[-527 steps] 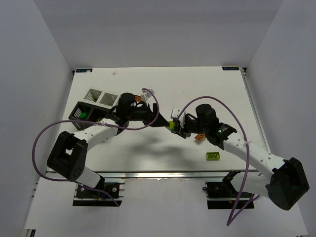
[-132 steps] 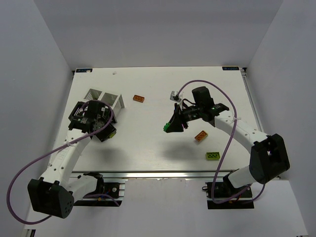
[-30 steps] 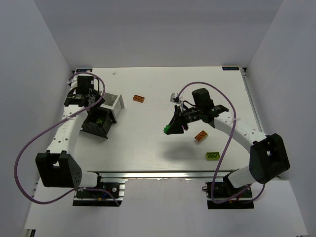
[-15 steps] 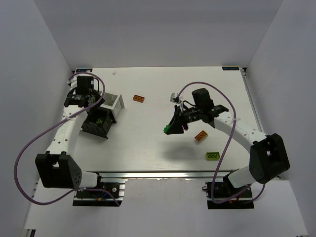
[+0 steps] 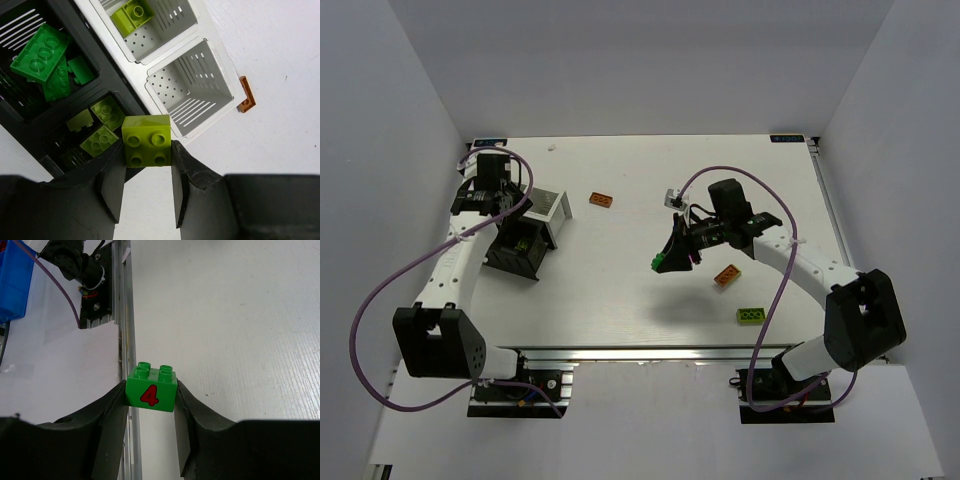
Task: Sort the legos into containers by color
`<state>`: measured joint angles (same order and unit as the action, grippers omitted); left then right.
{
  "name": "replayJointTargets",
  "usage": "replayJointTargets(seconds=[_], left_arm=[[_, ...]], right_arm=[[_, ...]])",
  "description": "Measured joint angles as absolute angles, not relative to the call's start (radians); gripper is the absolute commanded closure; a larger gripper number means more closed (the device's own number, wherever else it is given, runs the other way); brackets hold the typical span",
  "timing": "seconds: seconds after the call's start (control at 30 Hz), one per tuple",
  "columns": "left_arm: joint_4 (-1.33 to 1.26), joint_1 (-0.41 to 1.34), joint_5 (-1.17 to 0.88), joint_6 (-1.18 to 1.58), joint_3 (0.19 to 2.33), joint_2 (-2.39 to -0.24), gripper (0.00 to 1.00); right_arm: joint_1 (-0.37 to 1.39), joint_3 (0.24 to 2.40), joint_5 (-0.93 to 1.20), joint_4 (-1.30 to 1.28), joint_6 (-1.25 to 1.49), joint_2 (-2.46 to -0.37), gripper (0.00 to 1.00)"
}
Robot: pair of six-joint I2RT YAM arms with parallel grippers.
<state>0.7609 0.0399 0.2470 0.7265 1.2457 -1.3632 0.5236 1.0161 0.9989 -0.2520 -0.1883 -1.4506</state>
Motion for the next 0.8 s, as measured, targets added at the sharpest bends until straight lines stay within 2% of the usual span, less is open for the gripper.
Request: replayJointTargets(seconds=[0.37,0.8], left_arm=[[0.759,-0.027,0.195,0.771,1.337,-1.510,1.00],[0.764,-0.056,0.179,0.794,1.372,-1.521,1.00]], right_arm=[[0.524,1.016,1.011,-0.252,-0.189,-1.460,1.00],[0.524,1.016,1.015,-0.252,-0.187,-1.462,1.00]])
